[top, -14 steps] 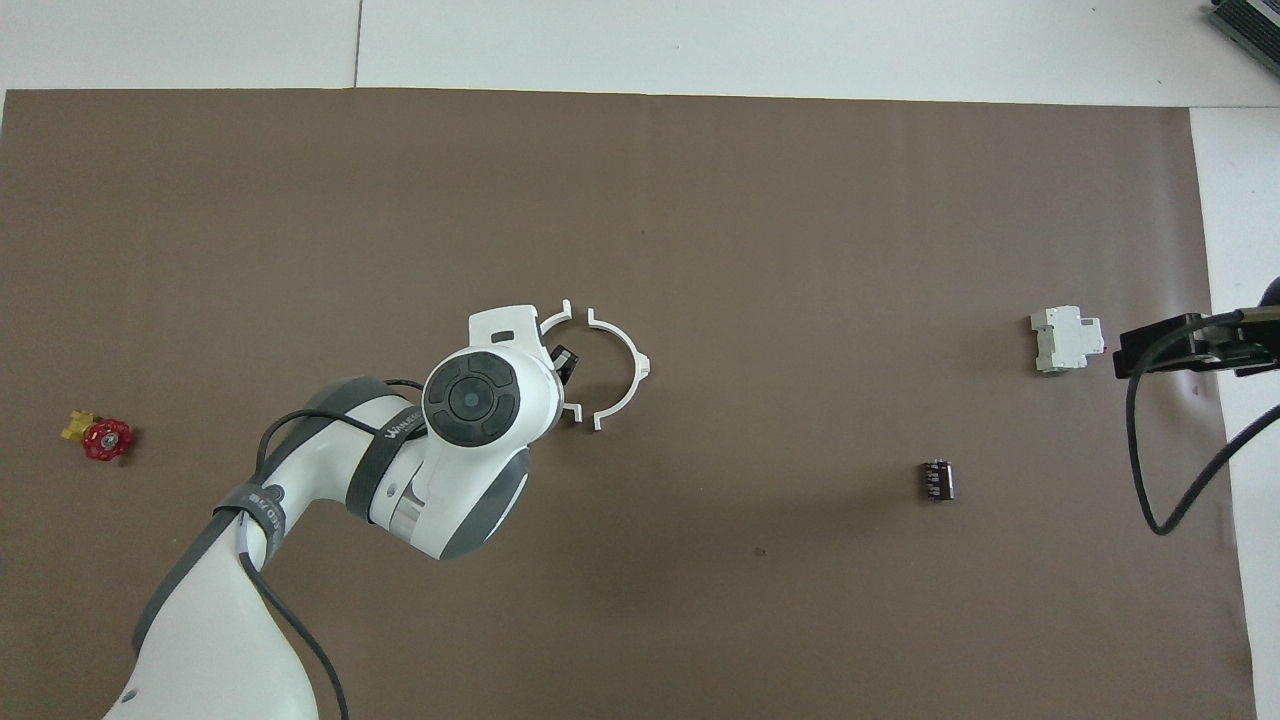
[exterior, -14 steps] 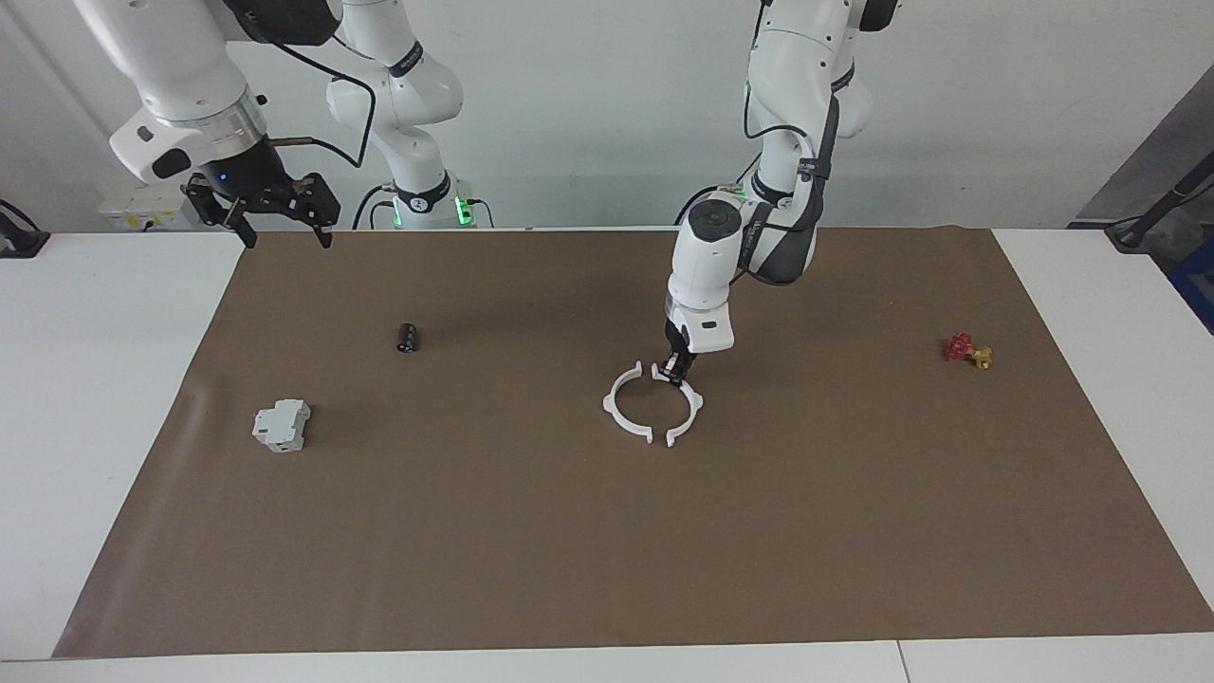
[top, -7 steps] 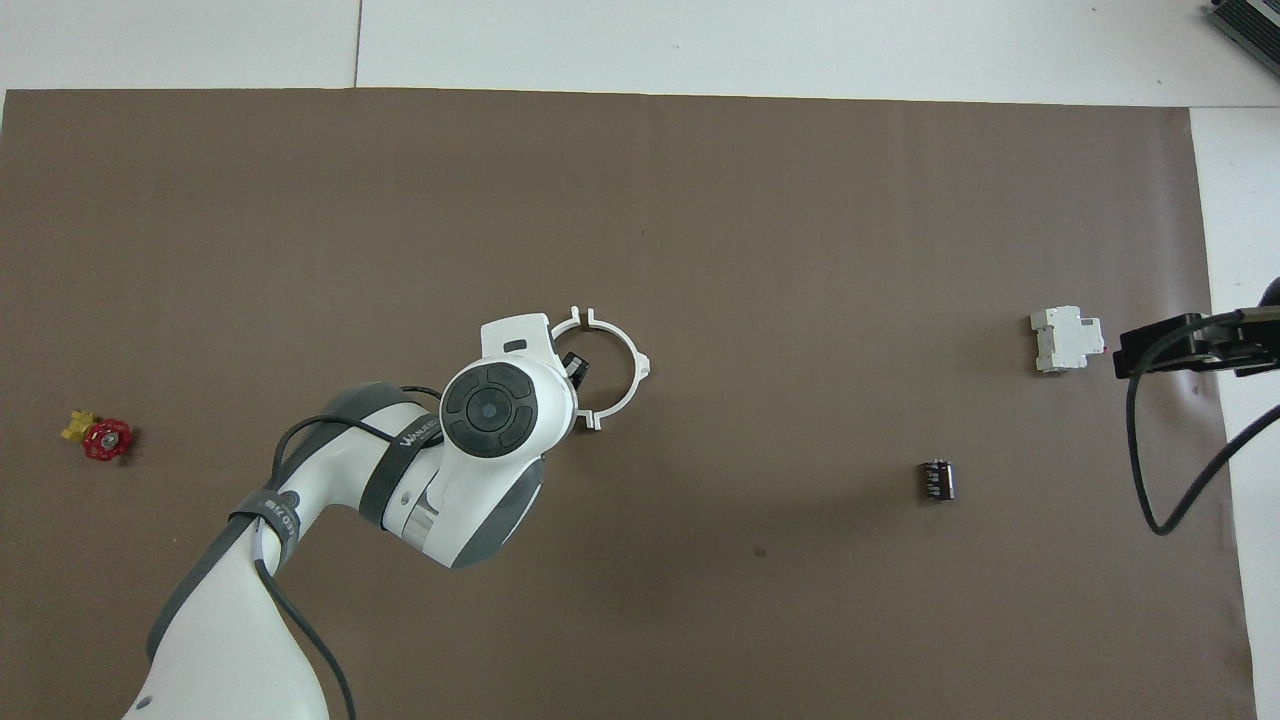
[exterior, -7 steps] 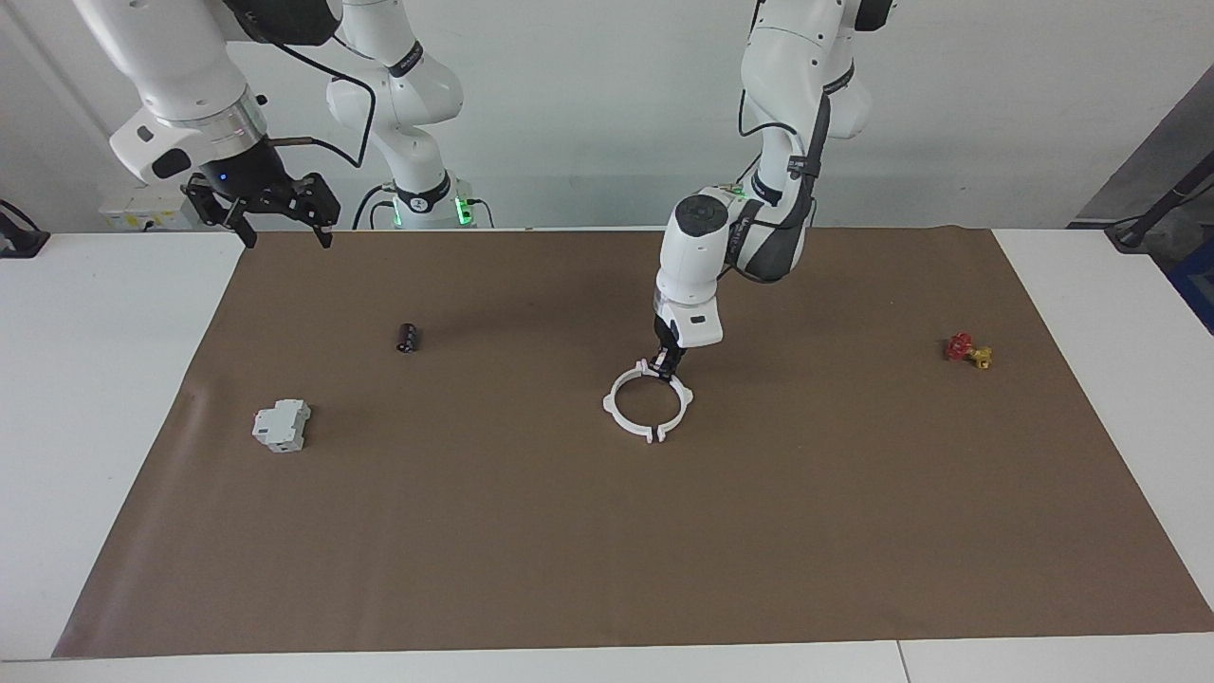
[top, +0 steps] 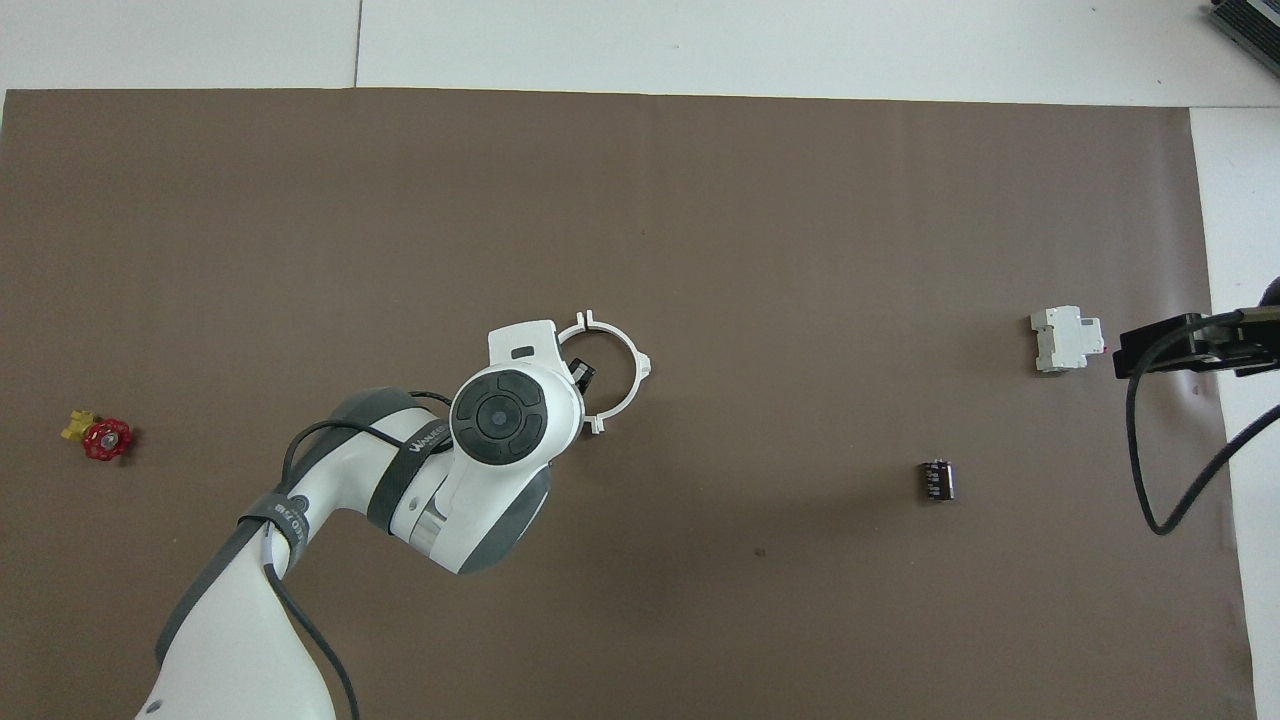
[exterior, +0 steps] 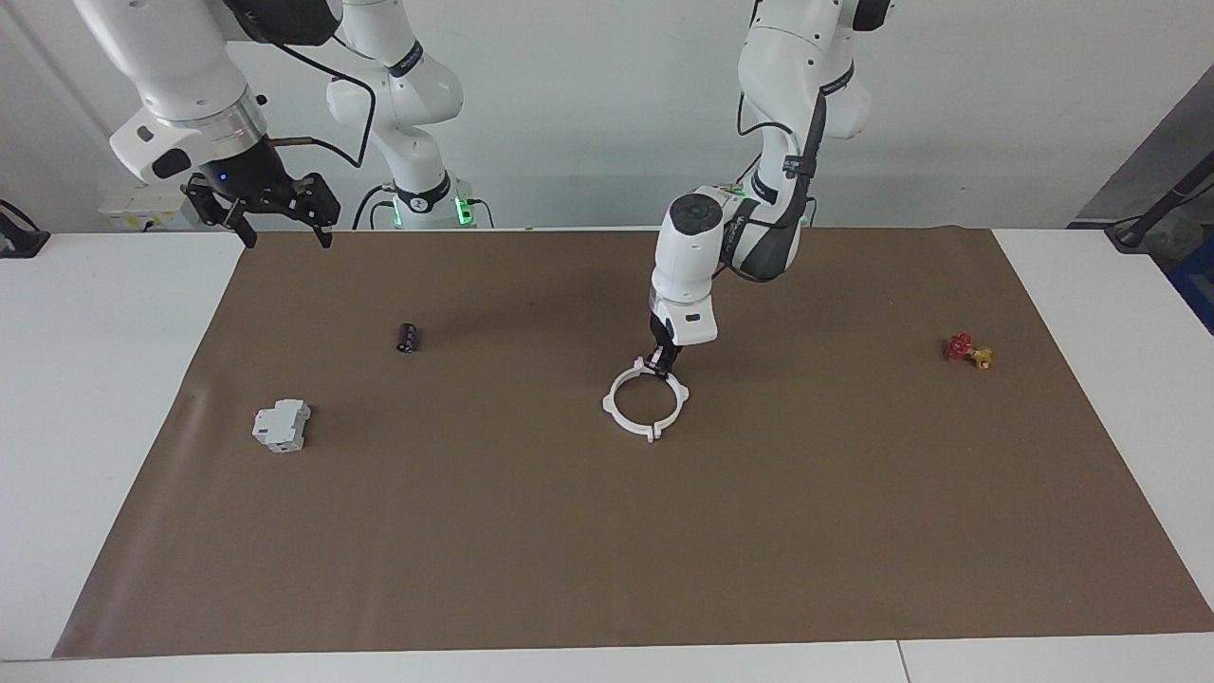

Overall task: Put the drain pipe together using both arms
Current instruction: 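Press the held half-ring onto the placed one to close the ring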

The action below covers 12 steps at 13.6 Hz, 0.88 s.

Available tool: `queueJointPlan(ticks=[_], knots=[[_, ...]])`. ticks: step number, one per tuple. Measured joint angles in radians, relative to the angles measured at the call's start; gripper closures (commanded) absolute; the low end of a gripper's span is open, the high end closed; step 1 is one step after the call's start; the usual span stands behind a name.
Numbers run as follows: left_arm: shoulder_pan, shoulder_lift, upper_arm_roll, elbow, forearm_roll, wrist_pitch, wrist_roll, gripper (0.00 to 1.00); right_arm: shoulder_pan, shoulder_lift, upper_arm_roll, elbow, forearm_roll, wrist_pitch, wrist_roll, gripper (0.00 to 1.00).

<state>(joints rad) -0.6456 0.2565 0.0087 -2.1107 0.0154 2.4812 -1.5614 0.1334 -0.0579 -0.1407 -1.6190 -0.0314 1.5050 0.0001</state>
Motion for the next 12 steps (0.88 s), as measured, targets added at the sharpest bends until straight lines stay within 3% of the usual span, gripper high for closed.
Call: queueJointPlan(ticks=[6, 7, 8, 9, 10, 12], knots=[[-0.002, 0.0, 0.001, 0.0, 0.0, 0.0, -0.007, 1.0, 0.0, 0.0, 0.0, 0.0, 0.0, 0.0, 0.0, 0.0], [-0.002, 0.0, 0.001, 0.0, 0.0, 0.0, -0.007, 0.86, 0.0, 0.0, 0.0, 0.0, 0.0, 0.0, 0.0, 0.0], [-0.002, 0.0, 0.001, 0.0, 0.0, 0.0, -0.007, 0.62, 0.0, 0.0, 0.0, 0.0, 0.0, 0.0, 0.0, 0.0], [-0.002, 0.0, 0.001, 0.0, 0.0, 0.0, -0.008, 0.21, 0.0, 0.0, 0.0, 0.0, 0.0, 0.0, 0.0, 0.0], [-0.002, 0.0, 0.001, 0.0, 0.0, 0.0, -0.008, 0.0, 0.0, 0.0, 0.0, 0.0, 0.0, 0.0, 0.0, 0.0], [-0.002, 0.0, 0.001, 0.0, 0.0, 0.0, -0.008, 0.0, 0.0, 0.0, 0.0, 0.0, 0.0, 0.0, 0.0, 0.0]])
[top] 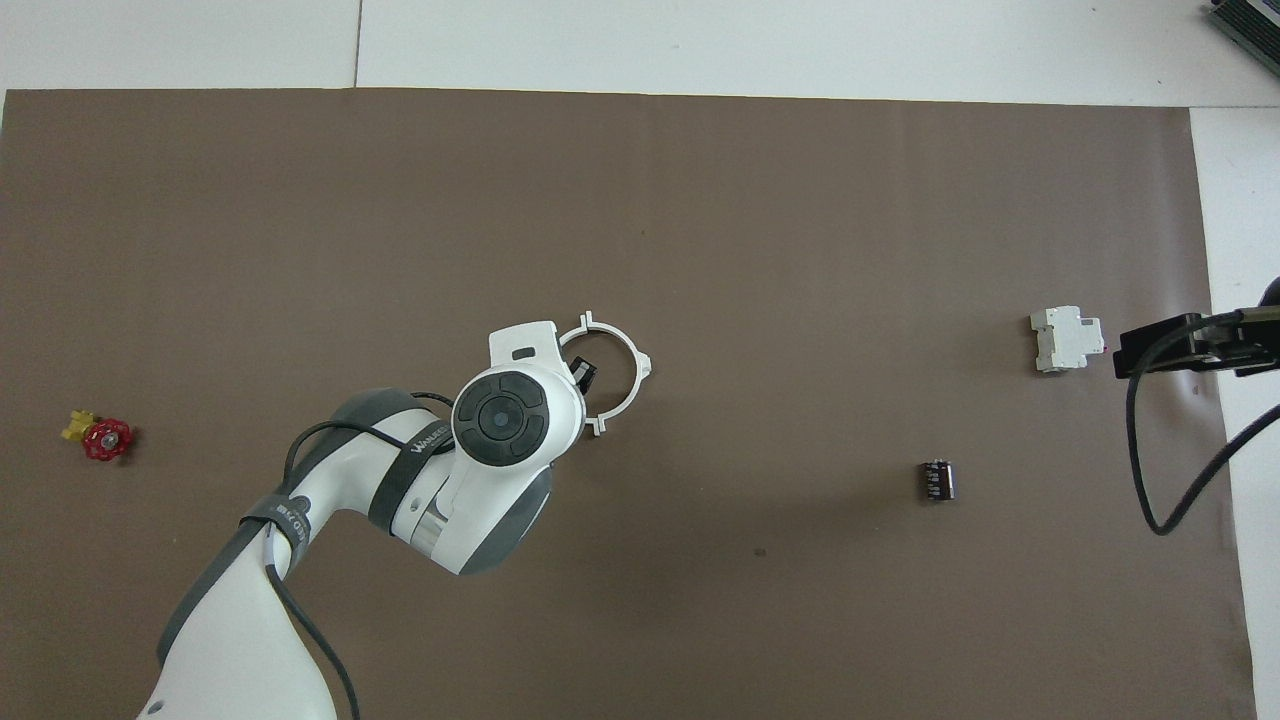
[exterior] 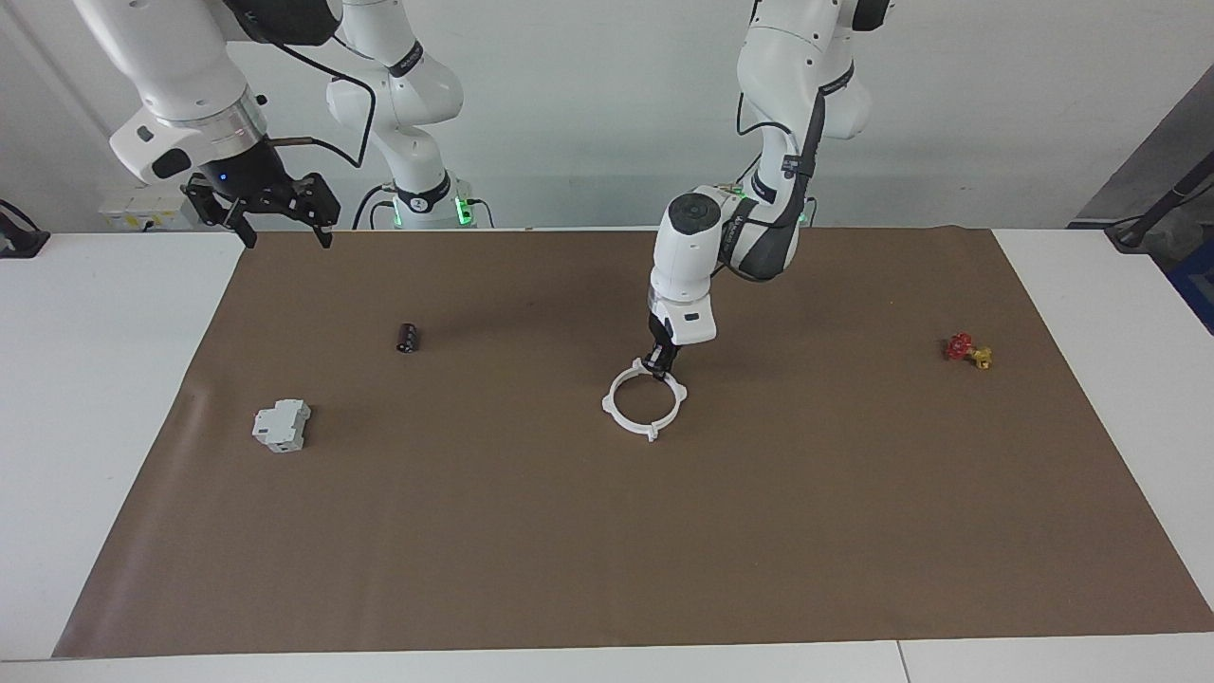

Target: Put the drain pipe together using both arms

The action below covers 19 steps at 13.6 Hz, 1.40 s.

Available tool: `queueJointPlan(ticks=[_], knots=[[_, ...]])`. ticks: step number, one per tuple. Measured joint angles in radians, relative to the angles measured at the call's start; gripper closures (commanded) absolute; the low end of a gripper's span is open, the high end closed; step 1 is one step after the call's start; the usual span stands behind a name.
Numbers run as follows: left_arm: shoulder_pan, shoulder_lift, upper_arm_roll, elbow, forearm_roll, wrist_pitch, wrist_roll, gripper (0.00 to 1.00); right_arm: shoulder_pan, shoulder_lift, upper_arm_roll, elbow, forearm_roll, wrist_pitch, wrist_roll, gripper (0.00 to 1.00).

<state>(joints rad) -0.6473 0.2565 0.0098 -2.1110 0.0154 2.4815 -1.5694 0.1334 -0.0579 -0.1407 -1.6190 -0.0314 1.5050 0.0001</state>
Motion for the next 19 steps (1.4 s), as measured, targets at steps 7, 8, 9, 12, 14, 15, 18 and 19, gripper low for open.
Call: queueJointPlan(ticks=[7, 8, 9, 12, 14, 15, 18, 19], knots=[[0.002, -0.002, 0.012, 0.016, 0.0, 0.0, -0.001, 0.0, 0.0, 0.0, 0.0, 0.0, 0.0, 0.0, 0.0, 0.0], [0.004, -0.006, 0.018, 0.029, 0.0, -0.007, -0.001, 0.0, 0.0, 0.0, 0.0, 0.0, 0.0, 0.0, 0.0, 0.0], [0.013, -0.016, 0.02, 0.051, 0.0, -0.034, -0.001, 0.0, 0.0, 0.0, 0.0, 0.0, 0.0, 0.0, 0.0, 0.0], [0.088, -0.061, 0.025, 0.198, 0.004, -0.281, 0.111, 0.0, 0.0, 0.0, 0.0, 0.0, 0.0, 0.0, 0.0, 0.0], [0.164, -0.087, 0.028, 0.302, 0.005, -0.449, 0.321, 0.0, 0.0, 0.0, 0.0, 0.0, 0.0, 0.0, 0.0, 0.0], [0.203, -0.096, 0.03, 0.338, 0.005, -0.505, 0.43, 0.0, 0.0, 0.0, 0.0, 0.0, 0.0, 0.0, 0.0, 0.0], [0.338, -0.11, 0.035, 0.405, 0.005, -0.603, 0.739, 0.0, 0.0, 0.0, 0.0, 0.0, 0.0, 0.0, 0.0, 0.0], [0.395, -0.112, 0.037, 0.424, 0.005, -0.631, 0.853, 0.0, 0.0, 0.0, 0.0, 0.0, 0.0, 0.0, 0.0, 0.0]])
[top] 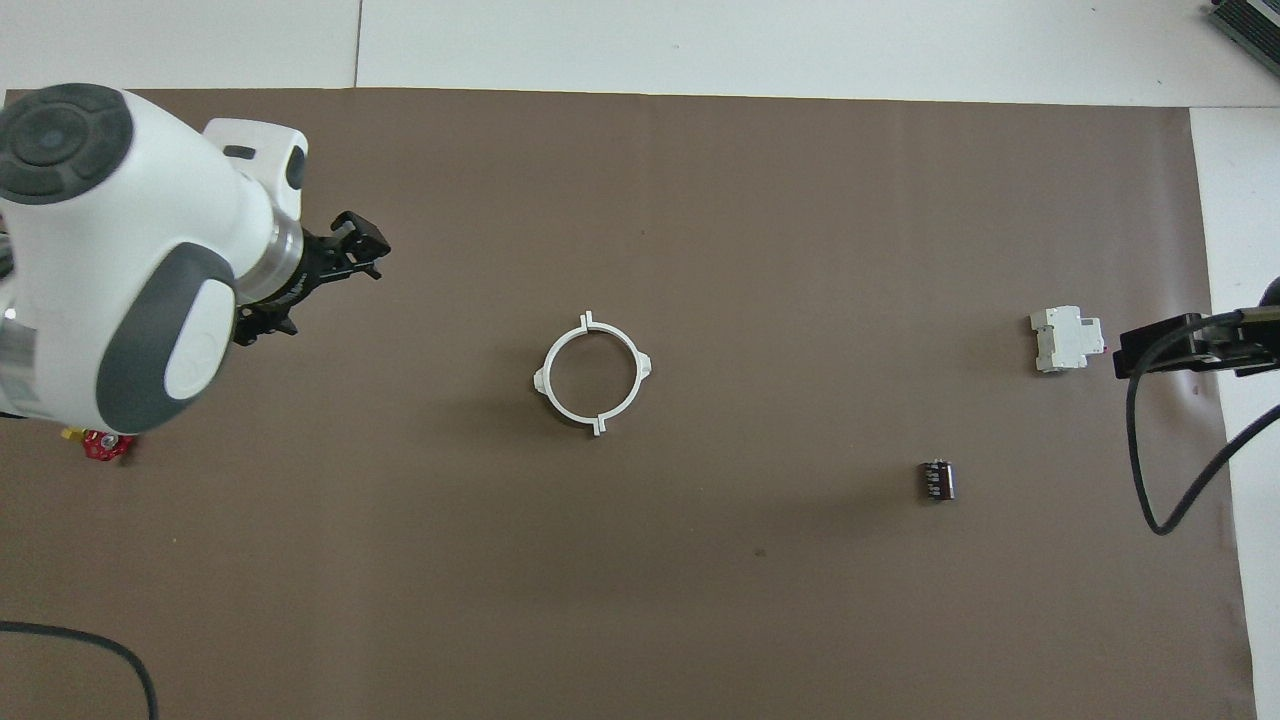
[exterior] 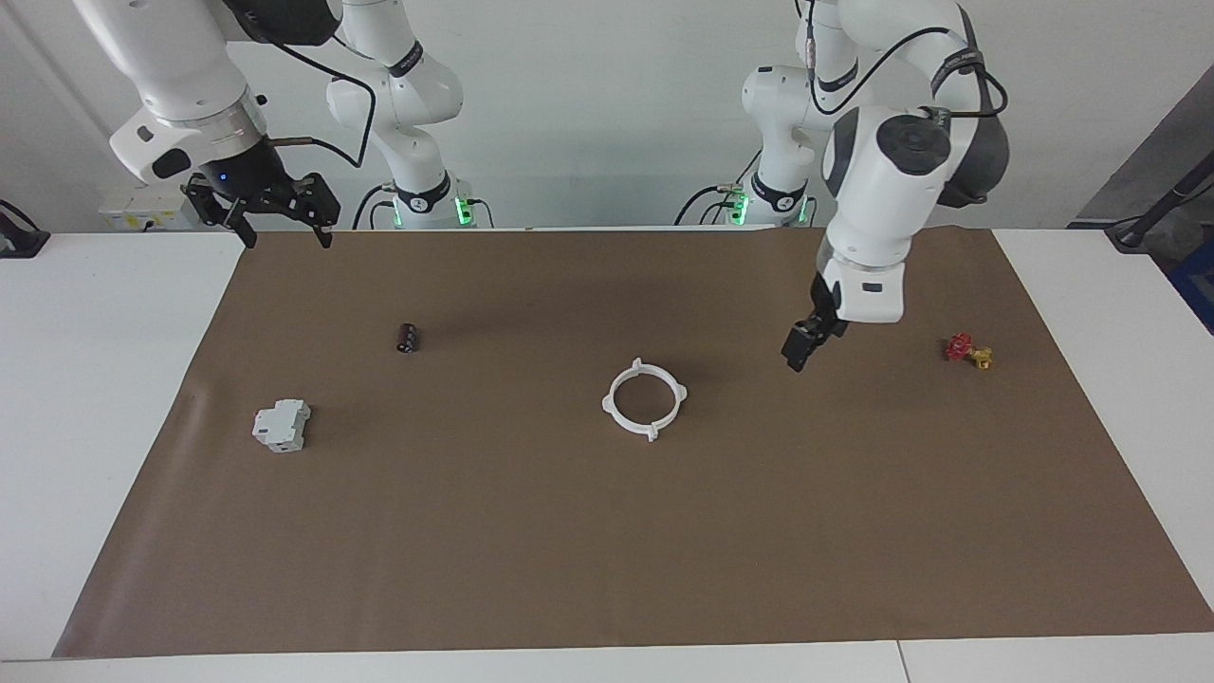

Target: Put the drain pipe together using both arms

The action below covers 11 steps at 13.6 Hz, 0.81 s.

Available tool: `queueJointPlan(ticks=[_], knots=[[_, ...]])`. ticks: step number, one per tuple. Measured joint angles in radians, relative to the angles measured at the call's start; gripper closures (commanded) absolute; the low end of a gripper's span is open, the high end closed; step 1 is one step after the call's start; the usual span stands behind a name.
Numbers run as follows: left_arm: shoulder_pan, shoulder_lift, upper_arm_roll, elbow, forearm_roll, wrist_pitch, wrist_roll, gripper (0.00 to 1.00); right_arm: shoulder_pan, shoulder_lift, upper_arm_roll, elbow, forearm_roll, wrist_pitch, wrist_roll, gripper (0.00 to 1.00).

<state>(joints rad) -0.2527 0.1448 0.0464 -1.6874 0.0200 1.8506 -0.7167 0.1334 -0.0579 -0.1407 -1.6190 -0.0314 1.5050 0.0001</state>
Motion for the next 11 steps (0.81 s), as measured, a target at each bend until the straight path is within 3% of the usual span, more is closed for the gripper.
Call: queueJointPlan(ticks=[5, 11], knots=[[0.279, -0.024, 0.006, 0.069, -0.001, -0.128, 0.585, 0.0, 0.0, 0.0, 0.0, 0.0, 0.0, 0.0, 0.0, 0.0], [0.294, -0.123, -0.005, 0.074, 0.071, -0.296, 0.692, 0.0, 0.0, 0.0, 0.0, 0.0, 0.0, 0.0, 0.0, 0.0]])
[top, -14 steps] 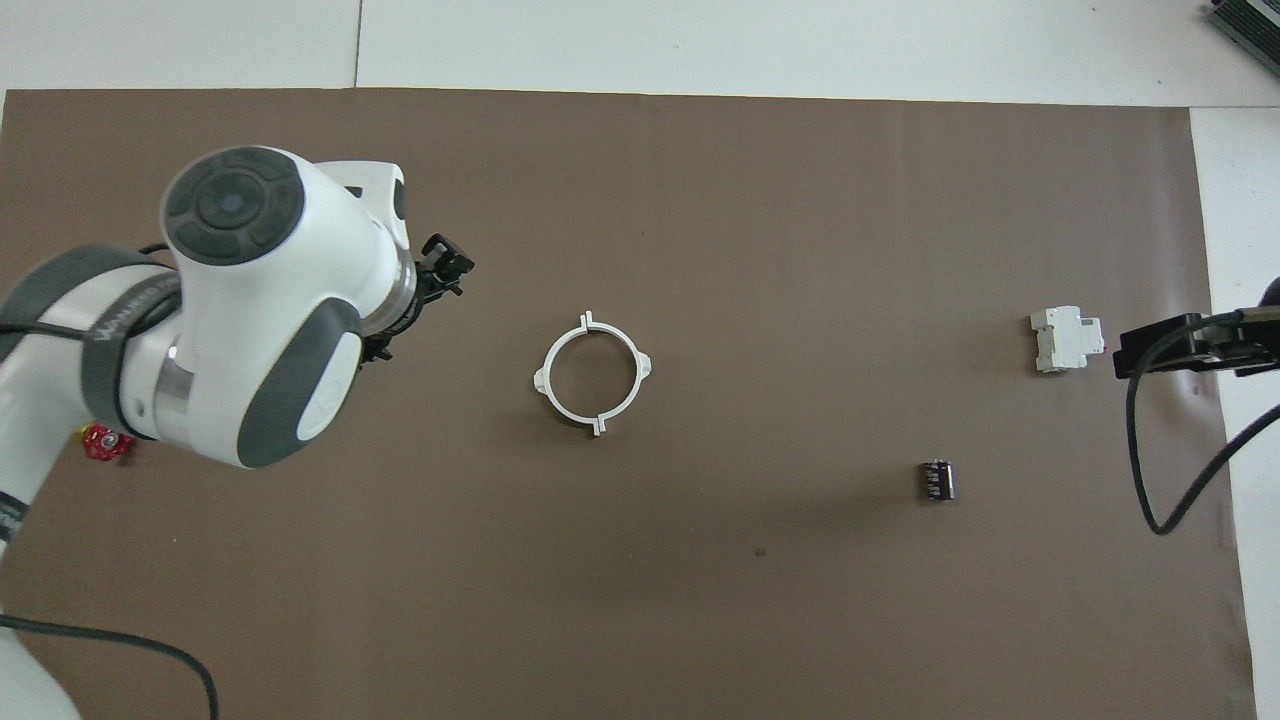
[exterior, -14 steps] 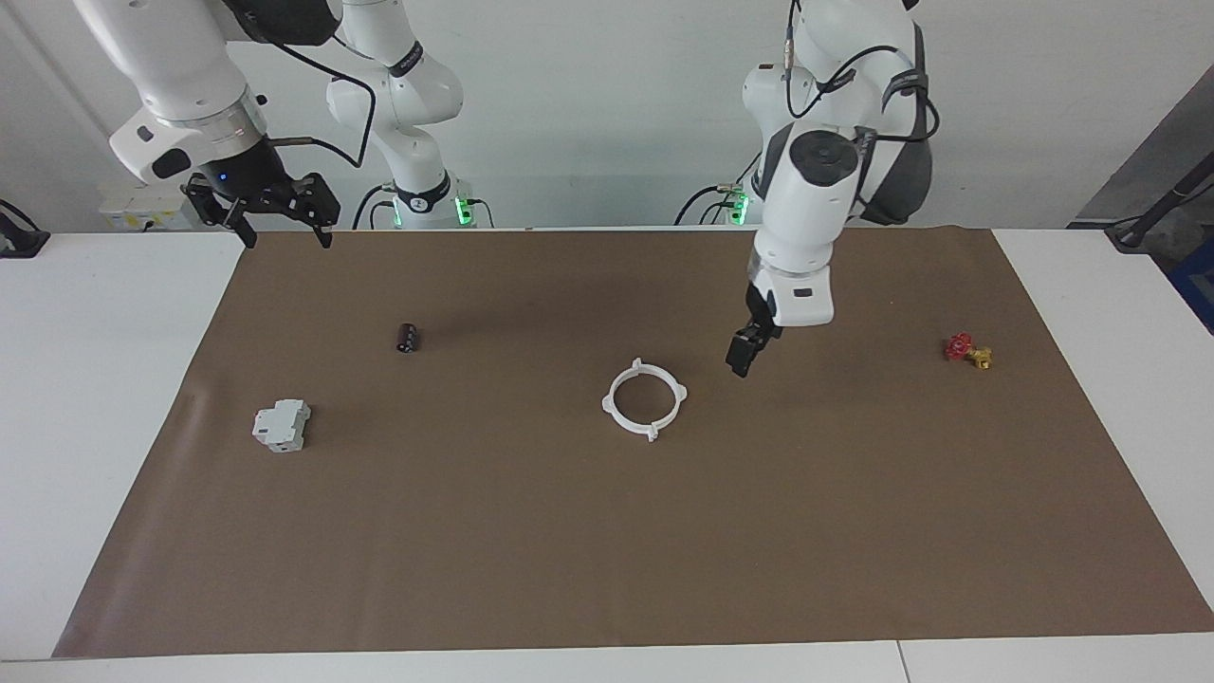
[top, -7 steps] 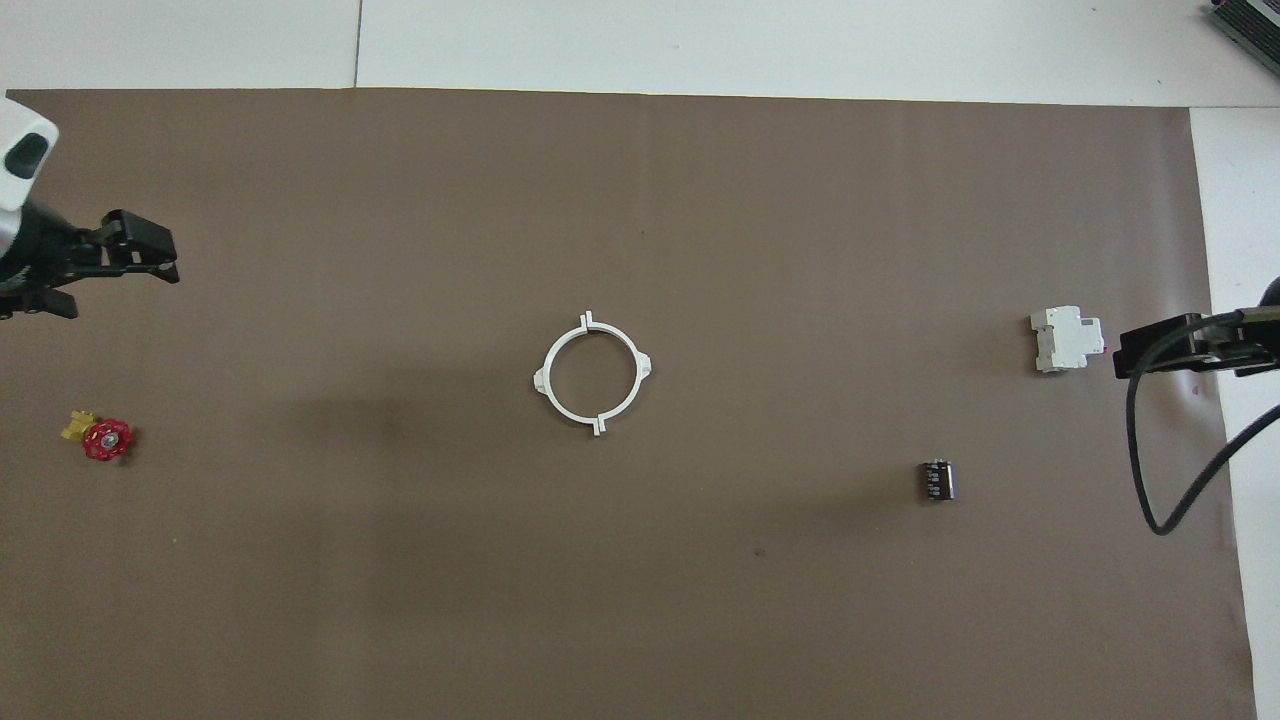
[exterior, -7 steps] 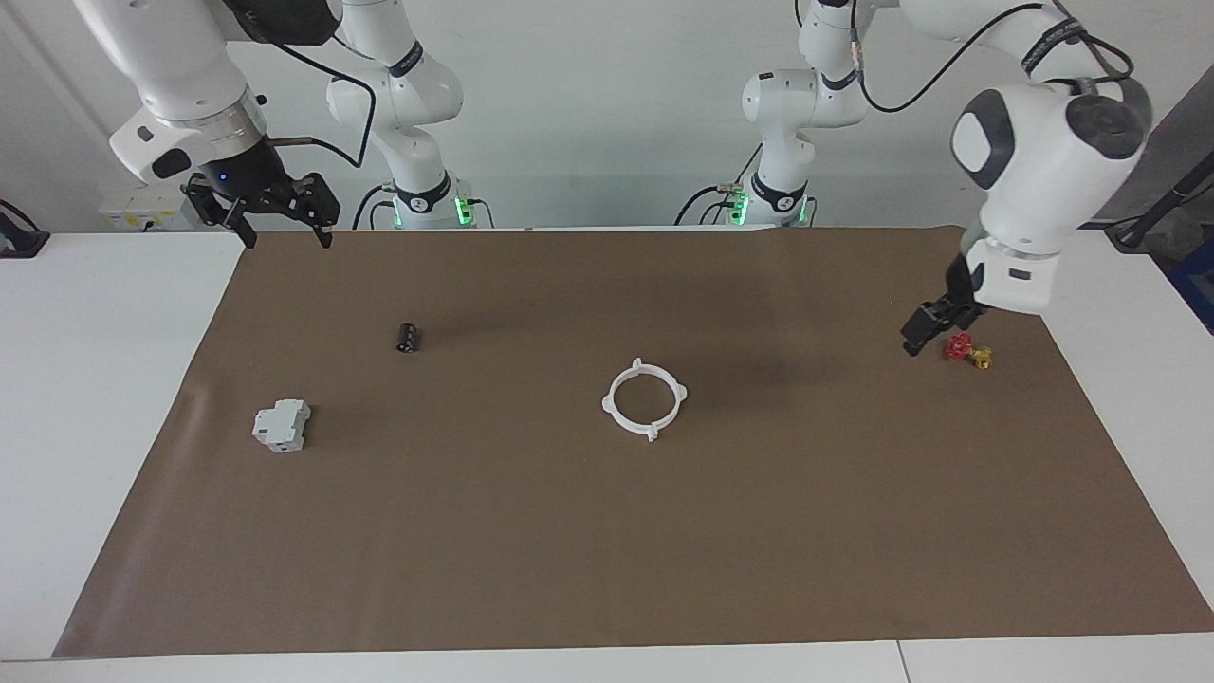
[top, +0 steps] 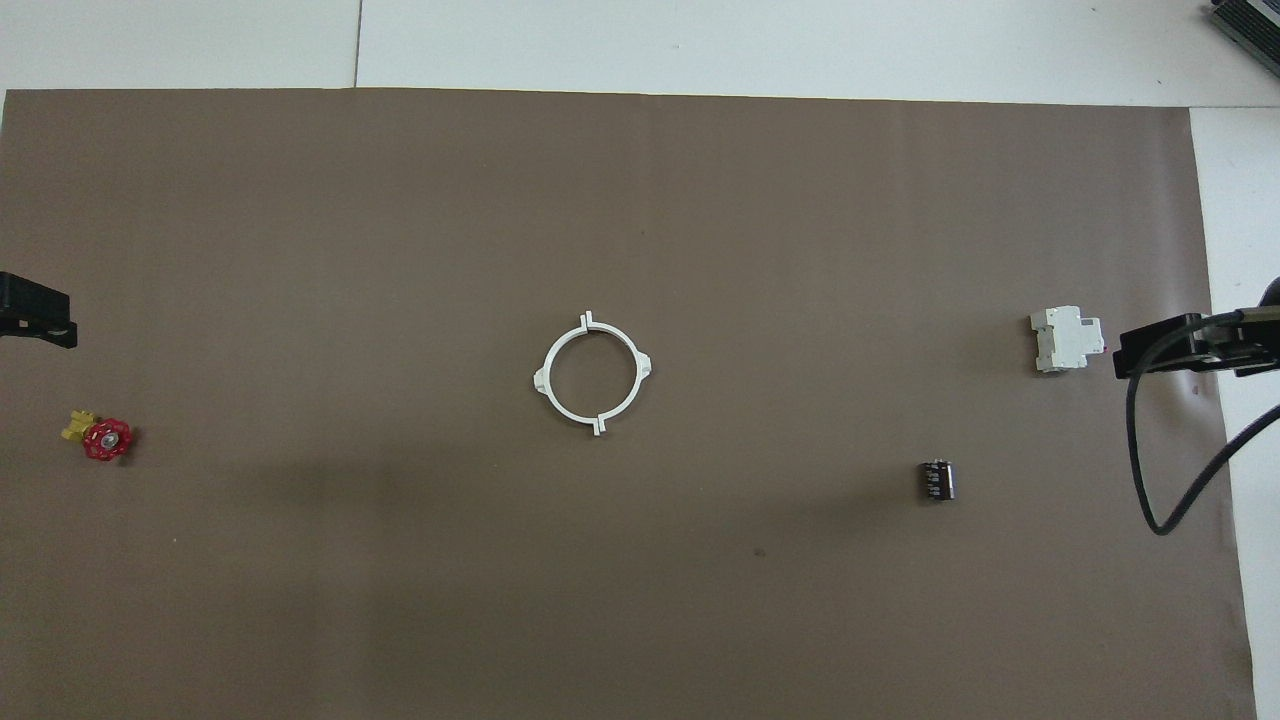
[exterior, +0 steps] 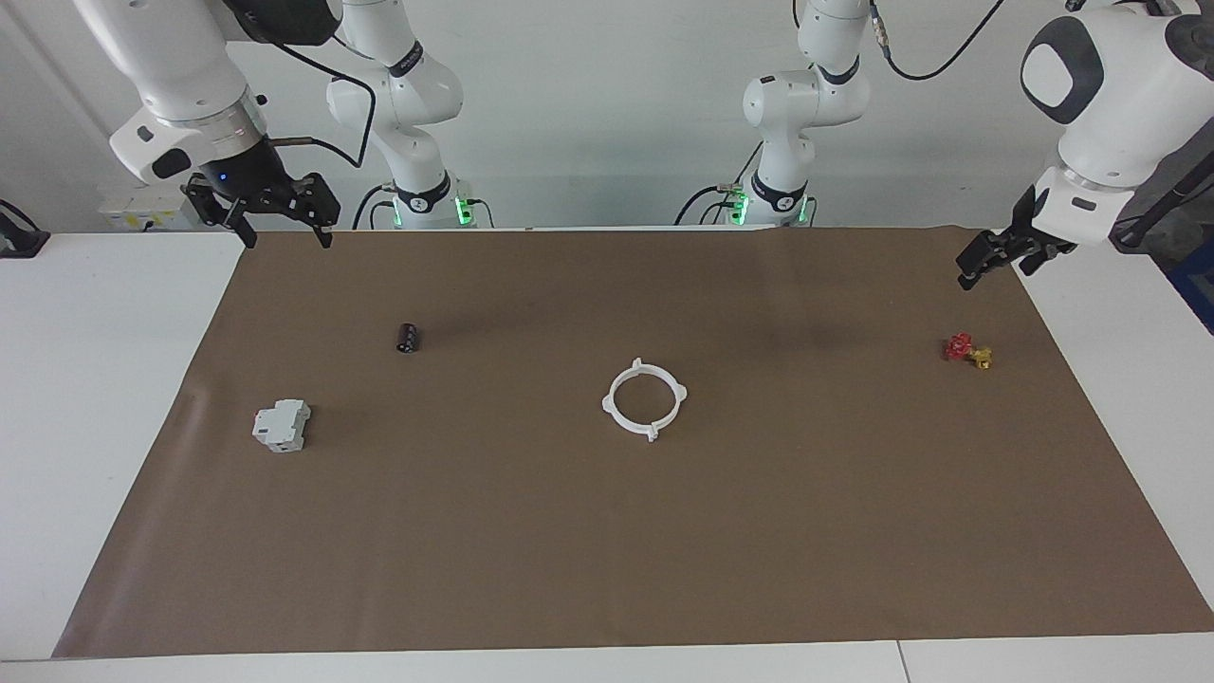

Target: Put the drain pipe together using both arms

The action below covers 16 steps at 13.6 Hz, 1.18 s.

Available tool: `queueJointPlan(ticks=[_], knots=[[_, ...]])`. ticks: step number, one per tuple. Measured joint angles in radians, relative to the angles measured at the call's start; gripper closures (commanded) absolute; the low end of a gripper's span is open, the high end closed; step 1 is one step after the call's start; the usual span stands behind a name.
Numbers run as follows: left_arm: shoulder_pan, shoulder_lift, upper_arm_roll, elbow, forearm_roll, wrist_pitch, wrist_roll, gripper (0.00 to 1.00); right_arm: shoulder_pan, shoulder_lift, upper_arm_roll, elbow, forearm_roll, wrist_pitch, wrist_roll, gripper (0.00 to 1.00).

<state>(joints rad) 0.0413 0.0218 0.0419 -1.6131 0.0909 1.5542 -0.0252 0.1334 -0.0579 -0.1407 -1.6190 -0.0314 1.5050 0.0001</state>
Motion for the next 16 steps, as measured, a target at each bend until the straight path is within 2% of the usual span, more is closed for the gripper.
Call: queueJointPlan(ticks=[4, 6, 8, 10, 13, 16], knots=[[-0.007, -0.012, -0.024, 0.019, -0.008, -0.003, 0.027, 0.0, 0.0, 0.0, 0.0, 0.0, 0.0, 0.0, 0.0, 0.0], [-0.009, -0.013, -0.088, 0.017, -0.02, 0.036, 0.008, 0.0, 0.0, 0.0, 0.0, 0.0, 0.0, 0.0, 0.0, 0.0], [-0.01, -0.036, -0.123, -0.038, -0.023, 0.048, -0.016, 0.0, 0.0, 0.0, 0.0, 0.0, 0.0, 0.0, 0.0, 0.0], [-0.011, -0.077, -0.114, -0.139, -0.035, 0.114, -0.014, 0.0, 0.0, 0.0, 0.0, 0.0, 0.0, 0.0, 0.0, 0.0], [-0.021, -0.082, -0.091, -0.126, -0.037, 0.124, 0.008, 0.0, 0.0, 0.0, 0.0, 0.0, 0.0, 0.0, 0.0, 0.0], [-0.036, -0.091, -0.063, -0.12, -0.041, 0.121, 0.159, 0.0, 0.0, 0.0, 0.0, 0.0, 0.0, 0.0, 0.0, 0.0]])
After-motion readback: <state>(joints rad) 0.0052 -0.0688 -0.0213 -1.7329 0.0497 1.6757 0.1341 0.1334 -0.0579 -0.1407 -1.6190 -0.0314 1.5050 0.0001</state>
